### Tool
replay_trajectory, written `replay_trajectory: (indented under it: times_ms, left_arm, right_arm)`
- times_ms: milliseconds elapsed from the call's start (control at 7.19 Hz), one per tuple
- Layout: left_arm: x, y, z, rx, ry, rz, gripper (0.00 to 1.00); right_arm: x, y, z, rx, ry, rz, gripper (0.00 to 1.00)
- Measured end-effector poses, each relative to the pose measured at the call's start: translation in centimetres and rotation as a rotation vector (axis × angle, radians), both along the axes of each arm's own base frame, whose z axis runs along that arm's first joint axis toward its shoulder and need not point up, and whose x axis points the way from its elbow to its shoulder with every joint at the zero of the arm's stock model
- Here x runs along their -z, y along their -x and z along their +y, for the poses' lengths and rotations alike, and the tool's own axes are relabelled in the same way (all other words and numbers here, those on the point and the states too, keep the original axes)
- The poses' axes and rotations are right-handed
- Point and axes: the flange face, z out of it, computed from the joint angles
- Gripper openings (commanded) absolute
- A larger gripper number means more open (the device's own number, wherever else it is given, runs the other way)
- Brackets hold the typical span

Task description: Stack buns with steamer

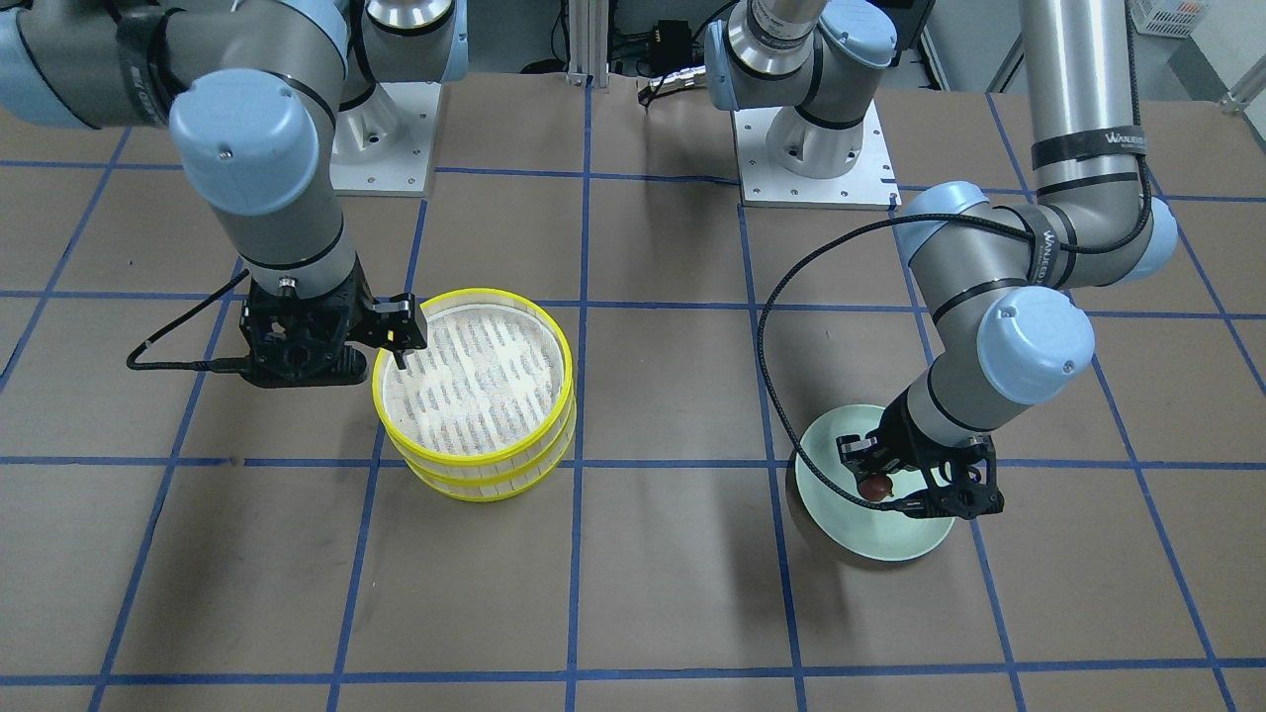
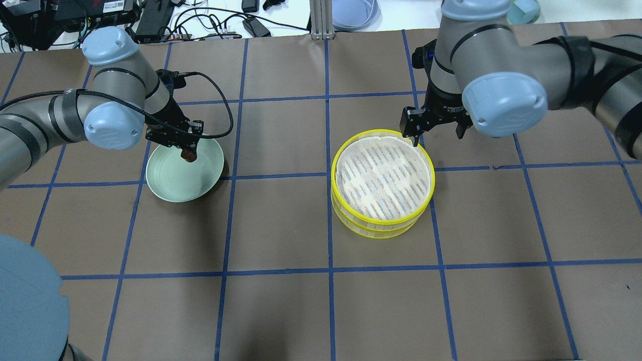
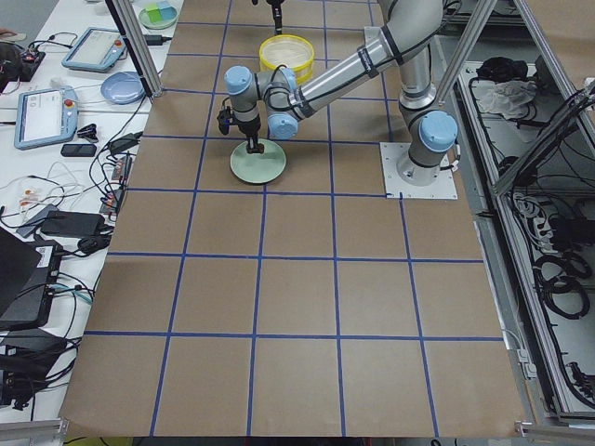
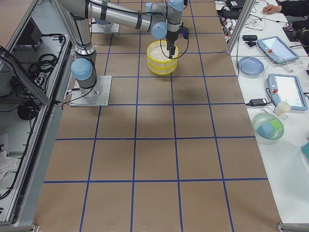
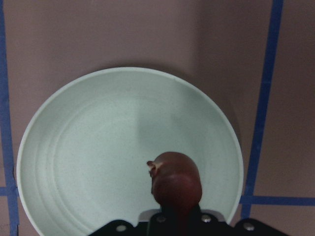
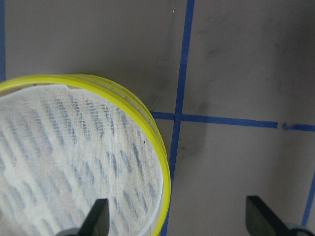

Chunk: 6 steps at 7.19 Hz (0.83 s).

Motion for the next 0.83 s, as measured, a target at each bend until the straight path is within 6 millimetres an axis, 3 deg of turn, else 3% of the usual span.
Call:
replay_trajectory:
  times_ms: [139,417,557,835]
  left_arm:
    - [-2.3,2.5,0.5,-0.002,0.015,-0.002,0.01]
    - [-6.5,11.3,2.9,-0.026,0.054,0.001,0.01]
    - [-7.7,16.1,4.7,-0.046,0.077,0.008,0.01]
    - [-8.9,25.2,8.1,-0.083,0.162,0.047,0.01]
  right_arm:
    - [-3.8,0.1,0.5,0.019,0.009,-0.007,1.0]
    - [-11.2,0.6,1.7,0.049,0.022,-0.034,1.0]
    - [-13.3,1.0,2.2,0.059,0.038,-0.041,1.0]
    - [-14.7,1.7,2.6,0.072,0.055,-0.041,0.94]
